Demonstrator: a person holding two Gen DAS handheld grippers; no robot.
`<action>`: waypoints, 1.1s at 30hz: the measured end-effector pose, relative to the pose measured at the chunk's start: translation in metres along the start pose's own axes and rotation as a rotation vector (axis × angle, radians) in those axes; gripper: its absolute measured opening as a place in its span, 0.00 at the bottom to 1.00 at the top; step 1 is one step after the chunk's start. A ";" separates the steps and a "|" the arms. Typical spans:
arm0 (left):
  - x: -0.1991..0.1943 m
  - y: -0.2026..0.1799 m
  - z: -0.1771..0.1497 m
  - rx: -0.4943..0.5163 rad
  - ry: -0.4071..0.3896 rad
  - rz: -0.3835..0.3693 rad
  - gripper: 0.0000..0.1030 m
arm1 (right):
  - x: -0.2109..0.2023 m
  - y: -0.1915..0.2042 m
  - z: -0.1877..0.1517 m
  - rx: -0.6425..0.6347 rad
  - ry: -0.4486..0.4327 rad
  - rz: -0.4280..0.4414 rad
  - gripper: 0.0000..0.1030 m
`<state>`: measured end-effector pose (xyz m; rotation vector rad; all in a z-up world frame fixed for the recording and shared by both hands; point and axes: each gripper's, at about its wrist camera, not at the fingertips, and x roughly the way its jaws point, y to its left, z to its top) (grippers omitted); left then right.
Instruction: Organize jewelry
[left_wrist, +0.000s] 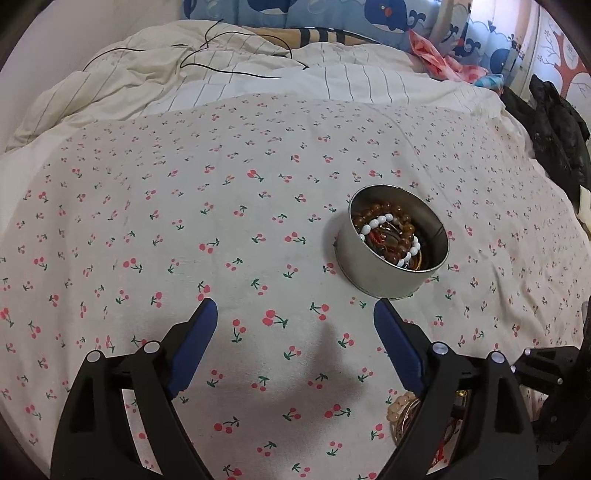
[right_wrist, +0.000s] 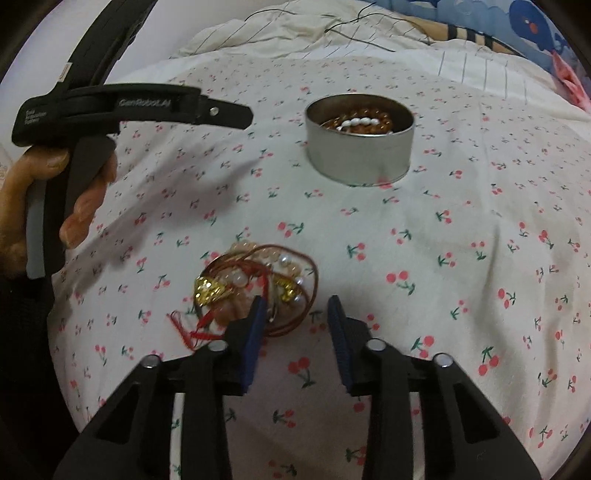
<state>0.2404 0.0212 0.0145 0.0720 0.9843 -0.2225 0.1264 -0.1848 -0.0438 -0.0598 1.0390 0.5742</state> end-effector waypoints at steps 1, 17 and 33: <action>0.000 0.000 0.000 -0.002 0.001 0.000 0.81 | -0.001 -0.001 -0.002 0.007 0.004 0.015 0.20; 0.001 -0.001 0.001 0.017 0.006 0.010 0.81 | -0.042 -0.021 0.009 0.079 -0.173 0.117 0.02; 0.007 -0.040 -0.024 0.268 0.128 -0.141 0.81 | -0.035 -0.102 0.007 0.379 -0.090 -0.190 0.03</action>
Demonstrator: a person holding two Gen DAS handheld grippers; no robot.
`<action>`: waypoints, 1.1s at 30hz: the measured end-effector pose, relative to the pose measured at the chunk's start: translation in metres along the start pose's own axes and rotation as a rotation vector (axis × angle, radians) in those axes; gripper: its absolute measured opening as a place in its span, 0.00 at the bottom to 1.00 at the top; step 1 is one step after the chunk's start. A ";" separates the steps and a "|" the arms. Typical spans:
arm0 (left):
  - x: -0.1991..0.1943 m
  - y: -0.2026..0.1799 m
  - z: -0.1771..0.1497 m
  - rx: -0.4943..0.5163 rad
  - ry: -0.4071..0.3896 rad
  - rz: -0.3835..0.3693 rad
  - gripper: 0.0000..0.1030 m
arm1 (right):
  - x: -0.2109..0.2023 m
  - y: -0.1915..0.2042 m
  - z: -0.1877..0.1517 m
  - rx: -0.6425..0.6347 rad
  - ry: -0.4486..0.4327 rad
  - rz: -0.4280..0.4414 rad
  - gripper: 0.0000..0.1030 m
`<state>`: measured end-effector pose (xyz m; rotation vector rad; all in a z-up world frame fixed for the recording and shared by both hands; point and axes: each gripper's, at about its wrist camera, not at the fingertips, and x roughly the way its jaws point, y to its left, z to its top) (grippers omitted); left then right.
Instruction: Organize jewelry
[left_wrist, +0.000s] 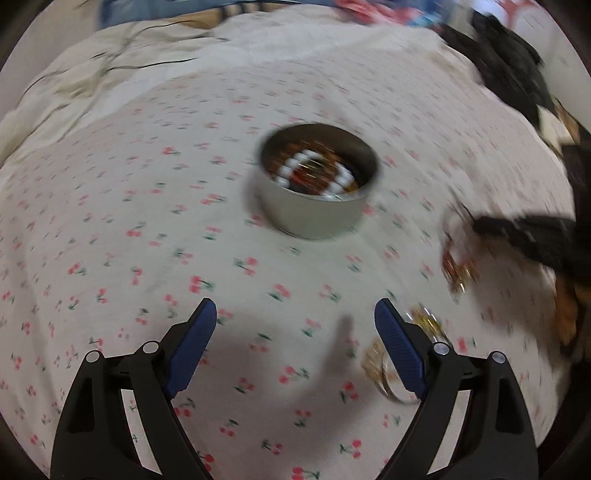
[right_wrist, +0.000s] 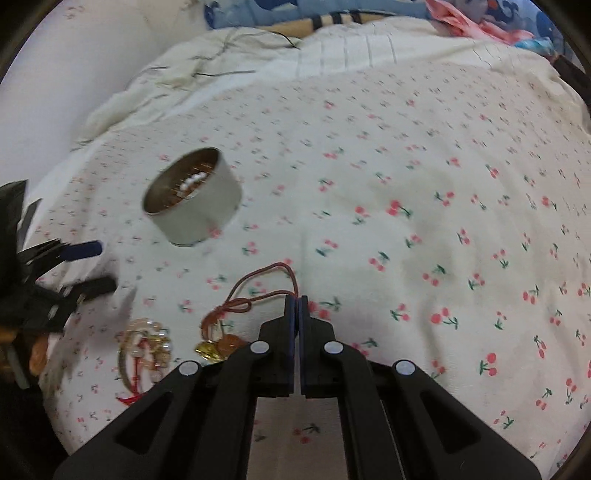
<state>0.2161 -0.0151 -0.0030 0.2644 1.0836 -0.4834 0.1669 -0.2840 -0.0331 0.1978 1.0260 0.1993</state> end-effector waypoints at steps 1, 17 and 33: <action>0.000 -0.004 -0.002 0.022 0.011 -0.030 0.81 | 0.003 0.001 0.001 -0.005 0.018 -0.006 0.03; -0.014 -0.066 -0.044 0.138 -0.080 -0.191 0.81 | 0.016 0.016 -0.005 -0.052 0.059 -0.002 0.40; 0.003 -0.083 -0.056 0.066 -0.052 -0.270 0.56 | 0.021 0.023 -0.005 -0.072 0.064 -0.003 0.48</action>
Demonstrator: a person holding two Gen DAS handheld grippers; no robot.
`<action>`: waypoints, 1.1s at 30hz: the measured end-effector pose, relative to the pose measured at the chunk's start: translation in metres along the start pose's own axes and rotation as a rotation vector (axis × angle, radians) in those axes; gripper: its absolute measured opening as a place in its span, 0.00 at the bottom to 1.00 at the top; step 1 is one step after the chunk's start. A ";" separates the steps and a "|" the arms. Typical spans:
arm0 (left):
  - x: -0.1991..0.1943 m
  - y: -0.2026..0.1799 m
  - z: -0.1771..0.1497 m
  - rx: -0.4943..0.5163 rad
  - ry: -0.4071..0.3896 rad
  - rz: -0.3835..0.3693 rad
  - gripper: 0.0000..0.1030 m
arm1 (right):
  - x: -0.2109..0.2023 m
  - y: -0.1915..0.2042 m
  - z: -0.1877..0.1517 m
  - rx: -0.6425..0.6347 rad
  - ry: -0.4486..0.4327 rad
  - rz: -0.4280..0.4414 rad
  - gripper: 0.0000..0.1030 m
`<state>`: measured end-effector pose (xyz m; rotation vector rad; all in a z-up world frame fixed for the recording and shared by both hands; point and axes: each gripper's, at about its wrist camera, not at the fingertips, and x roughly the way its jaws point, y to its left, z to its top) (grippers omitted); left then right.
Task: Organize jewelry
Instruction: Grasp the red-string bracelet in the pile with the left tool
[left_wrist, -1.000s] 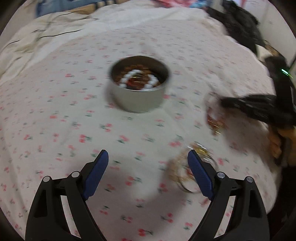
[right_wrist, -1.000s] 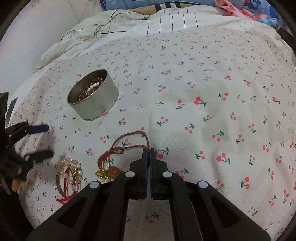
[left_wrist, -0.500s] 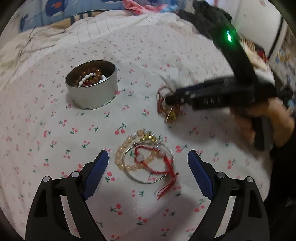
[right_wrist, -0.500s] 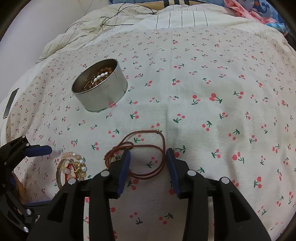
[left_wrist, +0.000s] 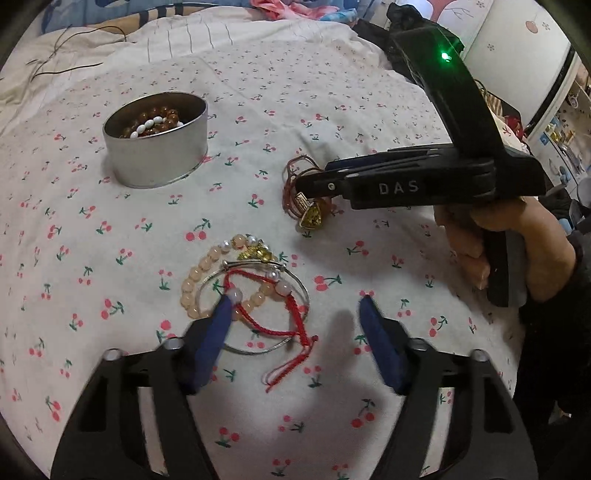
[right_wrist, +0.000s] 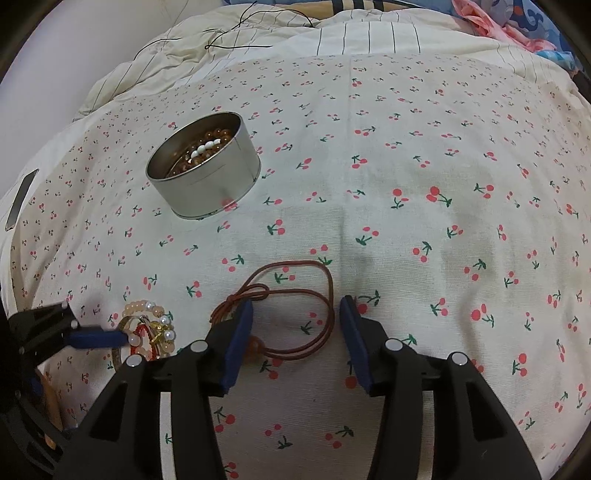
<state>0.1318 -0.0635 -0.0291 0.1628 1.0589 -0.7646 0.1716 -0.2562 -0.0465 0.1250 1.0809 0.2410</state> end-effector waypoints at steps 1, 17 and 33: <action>0.001 0.000 -0.001 -0.010 -0.008 0.019 0.48 | 0.000 0.001 0.000 -0.001 0.000 -0.001 0.49; -0.020 0.023 0.005 -0.095 -0.091 0.001 0.00 | 0.002 0.003 -0.001 -0.010 0.000 -0.005 0.51; -0.003 0.010 0.001 -0.034 0.014 0.008 0.53 | 0.001 0.003 -0.001 -0.014 0.008 -0.002 0.52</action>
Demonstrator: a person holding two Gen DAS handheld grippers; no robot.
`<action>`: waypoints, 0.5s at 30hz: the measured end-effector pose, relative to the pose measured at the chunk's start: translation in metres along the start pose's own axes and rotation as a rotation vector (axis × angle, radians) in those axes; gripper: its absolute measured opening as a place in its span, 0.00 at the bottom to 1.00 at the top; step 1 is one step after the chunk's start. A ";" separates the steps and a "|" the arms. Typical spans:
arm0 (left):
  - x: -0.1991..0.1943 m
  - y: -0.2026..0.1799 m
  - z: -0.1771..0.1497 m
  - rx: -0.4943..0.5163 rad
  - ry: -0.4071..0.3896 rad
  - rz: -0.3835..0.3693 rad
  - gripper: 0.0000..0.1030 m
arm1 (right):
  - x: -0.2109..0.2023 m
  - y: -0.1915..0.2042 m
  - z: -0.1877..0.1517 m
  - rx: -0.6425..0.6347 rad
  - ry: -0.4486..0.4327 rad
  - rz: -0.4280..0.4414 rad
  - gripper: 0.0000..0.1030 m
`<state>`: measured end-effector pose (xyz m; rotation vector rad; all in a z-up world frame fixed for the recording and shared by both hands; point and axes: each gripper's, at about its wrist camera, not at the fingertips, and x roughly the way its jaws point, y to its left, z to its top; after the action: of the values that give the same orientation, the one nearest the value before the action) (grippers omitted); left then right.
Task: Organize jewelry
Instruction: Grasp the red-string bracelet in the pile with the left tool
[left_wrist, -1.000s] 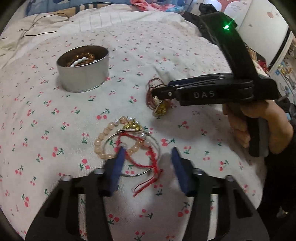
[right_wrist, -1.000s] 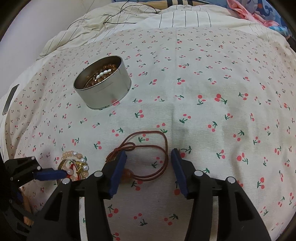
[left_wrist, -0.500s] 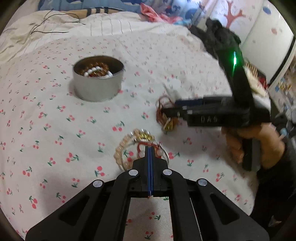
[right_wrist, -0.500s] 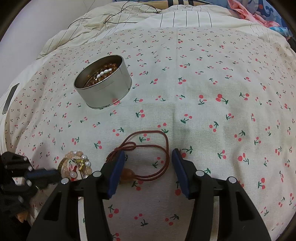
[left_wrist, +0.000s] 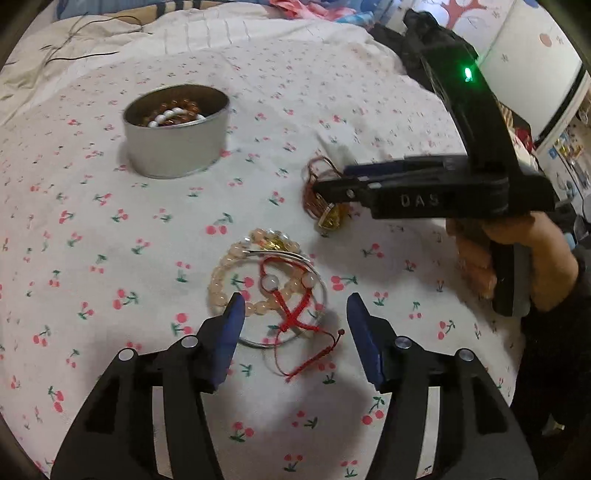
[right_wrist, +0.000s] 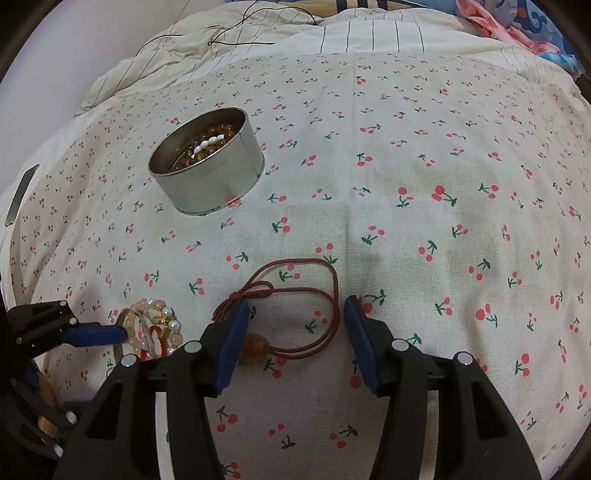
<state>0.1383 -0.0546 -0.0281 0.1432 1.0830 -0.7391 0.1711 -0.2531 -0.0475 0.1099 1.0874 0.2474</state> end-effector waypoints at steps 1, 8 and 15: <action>0.001 -0.002 0.000 0.008 0.001 0.009 0.53 | 0.000 0.001 0.000 -0.002 0.000 -0.001 0.52; 0.006 -0.005 0.000 0.029 -0.010 0.081 0.33 | 0.001 0.002 0.000 -0.009 0.000 -0.002 0.54; 0.002 -0.004 -0.002 0.049 0.002 0.034 0.08 | 0.001 0.002 0.001 -0.014 0.002 -0.002 0.55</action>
<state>0.1350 -0.0574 -0.0297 0.2038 1.0629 -0.7347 0.1721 -0.2506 -0.0478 0.0961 1.0874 0.2527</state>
